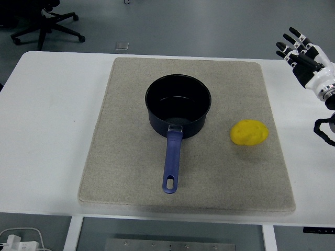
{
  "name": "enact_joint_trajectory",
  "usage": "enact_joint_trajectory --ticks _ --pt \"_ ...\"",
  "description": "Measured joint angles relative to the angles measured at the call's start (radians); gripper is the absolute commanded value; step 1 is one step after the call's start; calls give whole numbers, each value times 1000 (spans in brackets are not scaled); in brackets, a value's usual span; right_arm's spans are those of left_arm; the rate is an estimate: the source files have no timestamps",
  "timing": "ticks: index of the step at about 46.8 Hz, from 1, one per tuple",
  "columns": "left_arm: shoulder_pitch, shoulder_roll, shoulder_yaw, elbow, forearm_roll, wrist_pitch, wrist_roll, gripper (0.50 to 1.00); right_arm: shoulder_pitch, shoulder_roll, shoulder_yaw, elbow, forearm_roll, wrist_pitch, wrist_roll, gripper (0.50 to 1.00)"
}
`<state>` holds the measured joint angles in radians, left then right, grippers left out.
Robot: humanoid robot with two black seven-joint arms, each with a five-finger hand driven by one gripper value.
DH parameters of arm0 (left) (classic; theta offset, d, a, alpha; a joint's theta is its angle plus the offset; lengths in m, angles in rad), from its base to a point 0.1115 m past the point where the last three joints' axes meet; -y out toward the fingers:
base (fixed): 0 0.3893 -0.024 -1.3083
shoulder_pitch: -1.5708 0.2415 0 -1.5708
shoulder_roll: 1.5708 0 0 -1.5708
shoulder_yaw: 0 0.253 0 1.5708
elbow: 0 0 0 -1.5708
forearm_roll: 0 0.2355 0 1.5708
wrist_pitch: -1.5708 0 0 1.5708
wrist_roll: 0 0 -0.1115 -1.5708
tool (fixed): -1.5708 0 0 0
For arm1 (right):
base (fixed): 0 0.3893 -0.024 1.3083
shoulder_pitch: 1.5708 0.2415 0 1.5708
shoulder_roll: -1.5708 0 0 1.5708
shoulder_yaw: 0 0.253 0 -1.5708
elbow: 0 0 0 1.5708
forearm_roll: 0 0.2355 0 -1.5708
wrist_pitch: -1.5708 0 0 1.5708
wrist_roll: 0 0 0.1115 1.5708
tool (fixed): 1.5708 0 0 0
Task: Put the potato in the blue pot
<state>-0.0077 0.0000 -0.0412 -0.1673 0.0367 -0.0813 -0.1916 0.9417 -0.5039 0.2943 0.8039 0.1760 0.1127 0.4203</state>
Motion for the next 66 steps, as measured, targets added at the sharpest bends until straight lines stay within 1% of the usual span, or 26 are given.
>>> enact_joint_trajectory --ticks 11,20,45,63,66 --pt "-1 0 0 1 -2 0 -3 994 2 -4 -2 0 -1 1 0 926" --pt "3 0 -1 33 -3 12 -3 994 3 -6 -3 0 -1 2 0 926" --pt "3 0 -1 37 -3 12 -2 994 3 -5 -4 -3 -1 7 0 926" --pt "3 0 -1 37 -3 12 -2 994 2 -5 1 -11 -6 -3 4 926" --pt "3 0 -1 37 -3 12 -2 994 2 -5 2 -11 -6 -27 10 928"
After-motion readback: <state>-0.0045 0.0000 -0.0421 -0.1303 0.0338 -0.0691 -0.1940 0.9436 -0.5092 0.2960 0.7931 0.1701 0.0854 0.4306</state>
